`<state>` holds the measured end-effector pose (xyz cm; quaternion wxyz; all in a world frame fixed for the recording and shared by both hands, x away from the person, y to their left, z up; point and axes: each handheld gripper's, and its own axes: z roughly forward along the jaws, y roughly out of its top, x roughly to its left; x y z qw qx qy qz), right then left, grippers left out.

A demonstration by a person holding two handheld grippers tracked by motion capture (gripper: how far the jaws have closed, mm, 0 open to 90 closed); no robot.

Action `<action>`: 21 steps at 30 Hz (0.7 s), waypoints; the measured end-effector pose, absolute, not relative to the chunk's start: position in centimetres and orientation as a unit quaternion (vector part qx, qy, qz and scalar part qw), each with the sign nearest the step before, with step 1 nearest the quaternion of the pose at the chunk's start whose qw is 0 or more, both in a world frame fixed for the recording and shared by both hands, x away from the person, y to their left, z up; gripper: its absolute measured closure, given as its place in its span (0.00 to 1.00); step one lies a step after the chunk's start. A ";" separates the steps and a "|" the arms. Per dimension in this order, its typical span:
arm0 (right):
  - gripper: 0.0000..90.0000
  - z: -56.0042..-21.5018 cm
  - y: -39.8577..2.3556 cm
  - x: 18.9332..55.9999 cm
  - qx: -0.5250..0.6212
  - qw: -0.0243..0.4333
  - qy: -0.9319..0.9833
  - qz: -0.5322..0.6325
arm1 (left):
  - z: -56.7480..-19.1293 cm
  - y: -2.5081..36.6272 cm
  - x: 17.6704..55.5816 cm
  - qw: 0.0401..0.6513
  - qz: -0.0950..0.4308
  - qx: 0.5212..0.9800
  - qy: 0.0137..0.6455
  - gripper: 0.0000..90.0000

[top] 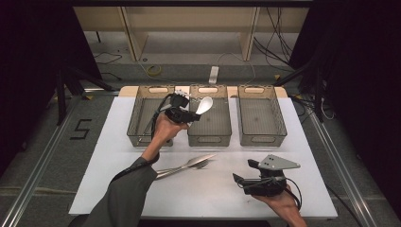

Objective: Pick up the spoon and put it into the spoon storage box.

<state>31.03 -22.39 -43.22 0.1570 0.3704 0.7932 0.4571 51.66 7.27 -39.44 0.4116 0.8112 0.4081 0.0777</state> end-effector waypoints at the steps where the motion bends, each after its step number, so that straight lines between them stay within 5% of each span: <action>1: 0.28 -43.2 -22.4 31.0 0.370 0.157 0.793 0.457 | -39.5 7.2 51.7 0.416 0.075 0.807 0.412 0.83; 21: 0.28 -43.2 -22.4 31.0 0.370 0.156 0.793 0.458 | -40.4 4.7 52.9 0.401 0.080 0.812 0.417 0.83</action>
